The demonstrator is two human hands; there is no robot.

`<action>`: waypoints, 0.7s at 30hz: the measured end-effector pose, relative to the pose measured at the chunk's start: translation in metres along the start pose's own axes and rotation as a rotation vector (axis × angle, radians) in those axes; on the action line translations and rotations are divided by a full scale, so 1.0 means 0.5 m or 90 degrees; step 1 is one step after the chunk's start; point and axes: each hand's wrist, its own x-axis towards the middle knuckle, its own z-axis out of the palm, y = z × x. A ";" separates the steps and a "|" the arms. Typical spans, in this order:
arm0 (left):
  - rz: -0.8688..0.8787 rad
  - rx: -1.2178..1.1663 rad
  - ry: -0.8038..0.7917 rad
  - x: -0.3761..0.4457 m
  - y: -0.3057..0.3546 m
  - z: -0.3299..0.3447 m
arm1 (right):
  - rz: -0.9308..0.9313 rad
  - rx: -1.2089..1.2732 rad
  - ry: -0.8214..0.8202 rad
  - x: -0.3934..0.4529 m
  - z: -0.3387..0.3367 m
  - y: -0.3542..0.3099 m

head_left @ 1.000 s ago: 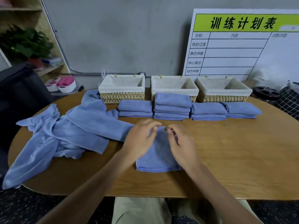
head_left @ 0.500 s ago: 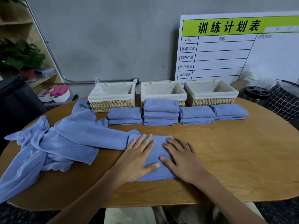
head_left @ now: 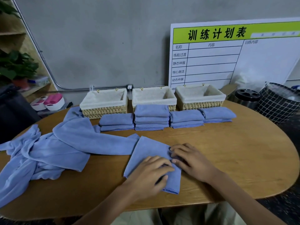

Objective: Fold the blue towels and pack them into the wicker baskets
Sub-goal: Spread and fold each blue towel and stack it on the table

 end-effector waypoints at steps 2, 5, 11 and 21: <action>0.008 0.007 0.047 -0.004 0.032 0.010 | -0.007 0.034 0.023 -0.009 0.007 -0.001; -0.036 0.018 0.065 -0.011 0.062 0.023 | -0.014 0.100 0.053 -0.011 0.011 -0.003; -0.138 -0.054 0.094 -0.004 0.064 0.019 | 0.000 0.280 -0.101 0.005 -0.034 0.029; -0.174 -0.211 0.144 -0.004 0.060 0.005 | 0.012 0.373 -0.171 0.029 -0.070 0.043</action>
